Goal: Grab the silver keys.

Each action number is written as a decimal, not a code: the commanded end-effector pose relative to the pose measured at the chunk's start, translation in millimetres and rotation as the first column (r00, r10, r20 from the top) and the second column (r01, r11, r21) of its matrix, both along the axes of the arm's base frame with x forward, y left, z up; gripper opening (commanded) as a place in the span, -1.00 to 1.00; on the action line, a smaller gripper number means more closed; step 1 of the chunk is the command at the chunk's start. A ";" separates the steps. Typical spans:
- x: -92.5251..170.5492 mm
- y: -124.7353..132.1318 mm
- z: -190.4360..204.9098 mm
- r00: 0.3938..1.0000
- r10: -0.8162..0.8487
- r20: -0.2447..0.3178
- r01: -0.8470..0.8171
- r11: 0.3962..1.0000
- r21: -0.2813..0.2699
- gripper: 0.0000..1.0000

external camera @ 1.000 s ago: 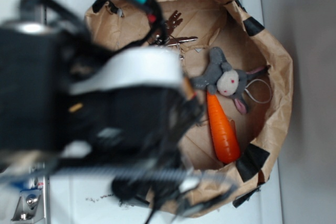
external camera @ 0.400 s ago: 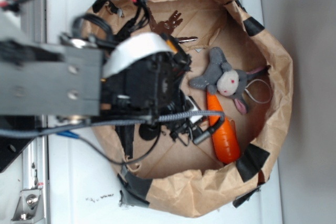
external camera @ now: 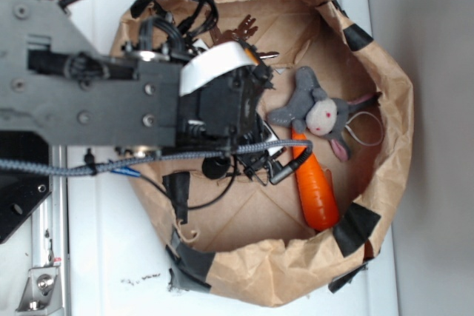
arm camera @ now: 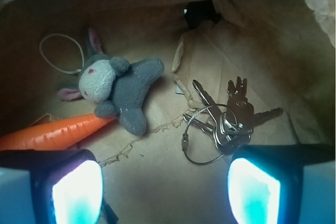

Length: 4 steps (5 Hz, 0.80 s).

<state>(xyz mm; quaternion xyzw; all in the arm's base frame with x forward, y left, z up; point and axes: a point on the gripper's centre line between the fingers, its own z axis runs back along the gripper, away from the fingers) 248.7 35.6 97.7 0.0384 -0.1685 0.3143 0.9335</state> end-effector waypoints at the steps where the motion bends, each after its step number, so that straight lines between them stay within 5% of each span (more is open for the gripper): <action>1: 7.2 15.2 20.6 0.998 0.020 0.053 -0.020 1.000 0.003 1.00; 3: 7.2 15.2 20.6 0.998 0.020 0.053 -0.020 1.000 0.003 1.00; 4: 7.0 29.5 -12.6 0.998 -0.033 0.062 0.031 0.999 0.042 1.00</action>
